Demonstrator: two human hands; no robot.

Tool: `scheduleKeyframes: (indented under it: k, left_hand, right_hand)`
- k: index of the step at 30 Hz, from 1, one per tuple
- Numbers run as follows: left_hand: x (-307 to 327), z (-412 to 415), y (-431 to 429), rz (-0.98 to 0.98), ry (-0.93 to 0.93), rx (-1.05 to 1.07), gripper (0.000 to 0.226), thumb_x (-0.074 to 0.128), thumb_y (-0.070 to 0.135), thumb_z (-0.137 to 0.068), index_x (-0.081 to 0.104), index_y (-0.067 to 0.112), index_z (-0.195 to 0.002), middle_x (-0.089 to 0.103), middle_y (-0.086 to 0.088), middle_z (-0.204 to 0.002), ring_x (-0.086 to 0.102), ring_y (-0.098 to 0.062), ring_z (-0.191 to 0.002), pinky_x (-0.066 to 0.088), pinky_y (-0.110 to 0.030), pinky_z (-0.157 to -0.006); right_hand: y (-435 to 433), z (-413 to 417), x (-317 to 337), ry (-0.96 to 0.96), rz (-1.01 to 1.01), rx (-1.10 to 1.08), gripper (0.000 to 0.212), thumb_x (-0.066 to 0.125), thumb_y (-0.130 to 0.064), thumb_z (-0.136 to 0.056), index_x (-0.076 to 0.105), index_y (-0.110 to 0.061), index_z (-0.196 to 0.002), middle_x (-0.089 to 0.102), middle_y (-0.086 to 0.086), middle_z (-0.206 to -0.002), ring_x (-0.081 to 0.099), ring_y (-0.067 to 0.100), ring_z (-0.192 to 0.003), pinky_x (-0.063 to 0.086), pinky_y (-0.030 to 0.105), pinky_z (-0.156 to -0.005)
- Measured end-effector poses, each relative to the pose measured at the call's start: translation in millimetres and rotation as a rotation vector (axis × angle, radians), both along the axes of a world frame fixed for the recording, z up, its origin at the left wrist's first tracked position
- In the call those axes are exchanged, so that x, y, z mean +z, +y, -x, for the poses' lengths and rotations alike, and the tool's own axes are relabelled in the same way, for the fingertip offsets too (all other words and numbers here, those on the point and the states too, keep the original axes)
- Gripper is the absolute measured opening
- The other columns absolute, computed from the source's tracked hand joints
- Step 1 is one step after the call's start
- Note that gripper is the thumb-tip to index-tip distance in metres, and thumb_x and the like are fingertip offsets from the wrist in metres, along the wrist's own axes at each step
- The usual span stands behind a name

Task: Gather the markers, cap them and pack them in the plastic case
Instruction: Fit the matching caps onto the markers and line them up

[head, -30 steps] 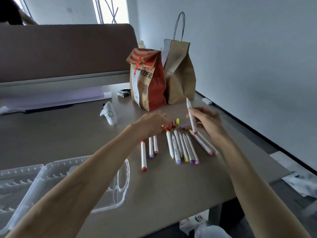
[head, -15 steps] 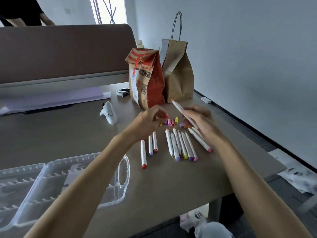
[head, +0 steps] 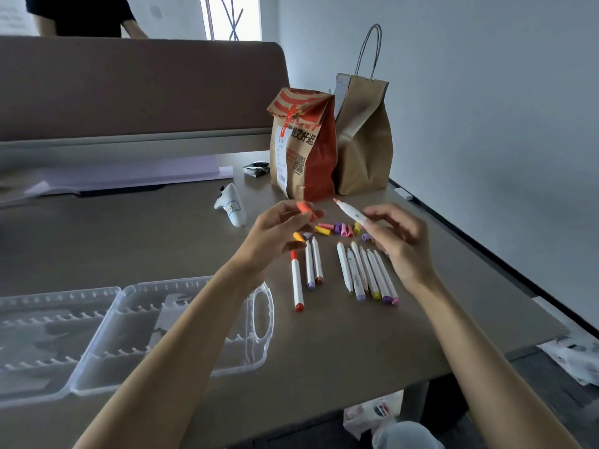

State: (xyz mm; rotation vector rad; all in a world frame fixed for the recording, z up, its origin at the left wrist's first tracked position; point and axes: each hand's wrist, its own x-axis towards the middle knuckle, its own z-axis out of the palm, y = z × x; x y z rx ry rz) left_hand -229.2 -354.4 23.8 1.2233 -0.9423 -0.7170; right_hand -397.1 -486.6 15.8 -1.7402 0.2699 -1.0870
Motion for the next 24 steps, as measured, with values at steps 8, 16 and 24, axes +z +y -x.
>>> scheduleKeyframes:
  k: [8,16,24]
  left_hand:
    - [1.2,-1.2,0.9,0.032,0.06,-0.056,0.019,0.054,0.018,-0.096,0.051,0.008,-0.112,0.068,-0.006,-0.12,0.062,-0.016,-0.096,0.041,-0.039,-0.086]
    - [0.1,3.3,-1.6,-0.028,-0.021,-0.033,0.01,0.054,0.017,-0.097,0.055,0.01,-0.104,0.07,-0.004,-0.117,0.063,-0.017,-0.096,0.042,-0.033,-0.074]
    - [-4.5,1.6,-2.9,-0.106,-0.139,0.036,0.019,0.057,0.018,-0.095,0.067,0.005,-0.106,0.072,-0.009,-0.096,0.061,-0.013,-0.079,0.046,-0.03,-0.064]
  right_hand:
    - [-1.6,-0.3,-8.4,0.142,0.083,0.001,0.019,0.067,-0.007,-0.087,0.073,-0.024,-0.089,0.061,0.023,-0.069,0.049,0.026,-0.054,0.034,0.028,-0.054]
    - [2.7,0.4,-6.9,0.16,0.061,0.03,0.018,0.068,-0.003,-0.088,0.075,-0.018,-0.096,0.066,0.006,-0.064,0.048,0.009,-0.053,0.033,0.02,-0.049]
    - [1.9,-5.7,-9.8,0.108,-0.075,-0.078,0.02,0.083,-0.016,-0.076,0.063,-0.017,-0.075,0.066,-0.006,-0.064,0.061,0.01,-0.06,0.047,0.019,-0.057]
